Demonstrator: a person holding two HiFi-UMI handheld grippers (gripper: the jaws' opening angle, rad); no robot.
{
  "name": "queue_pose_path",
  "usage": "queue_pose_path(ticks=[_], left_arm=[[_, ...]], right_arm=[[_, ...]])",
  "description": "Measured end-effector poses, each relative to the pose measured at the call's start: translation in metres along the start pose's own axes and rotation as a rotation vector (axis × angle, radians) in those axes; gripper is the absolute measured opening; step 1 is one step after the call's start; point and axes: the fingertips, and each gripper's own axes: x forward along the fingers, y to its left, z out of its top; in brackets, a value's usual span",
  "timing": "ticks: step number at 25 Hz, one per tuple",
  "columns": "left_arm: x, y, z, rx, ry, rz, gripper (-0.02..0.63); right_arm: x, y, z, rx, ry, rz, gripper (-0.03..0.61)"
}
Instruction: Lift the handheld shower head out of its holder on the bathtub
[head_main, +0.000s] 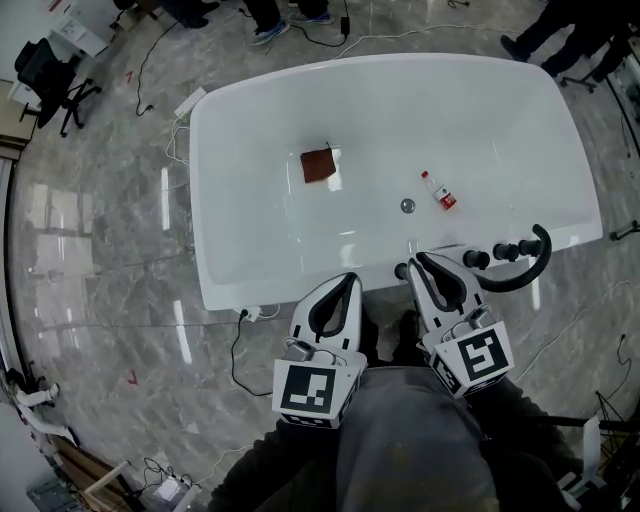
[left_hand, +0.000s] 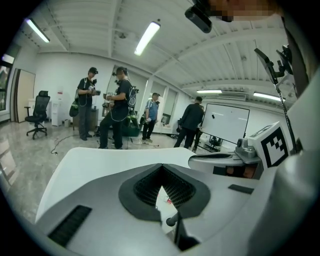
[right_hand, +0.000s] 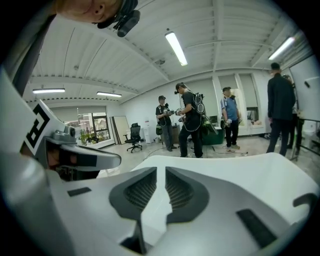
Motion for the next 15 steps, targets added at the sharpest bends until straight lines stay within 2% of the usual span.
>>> queue_pose_path(ticks=[4, 15], left_arm=[[-0.005, -0.004, 0.002, 0.006, -0.009, 0.019, 0.003], [-0.008, -0.049, -0.022, 0.001, -0.012, 0.060, 0.003]], right_arm=[[-0.003, 0.006, -0.006, -0.036, 0.009, 0.032, 0.115], [-0.027, -0.004, -0.024, -0.094, -0.008, 0.085, 0.130]])
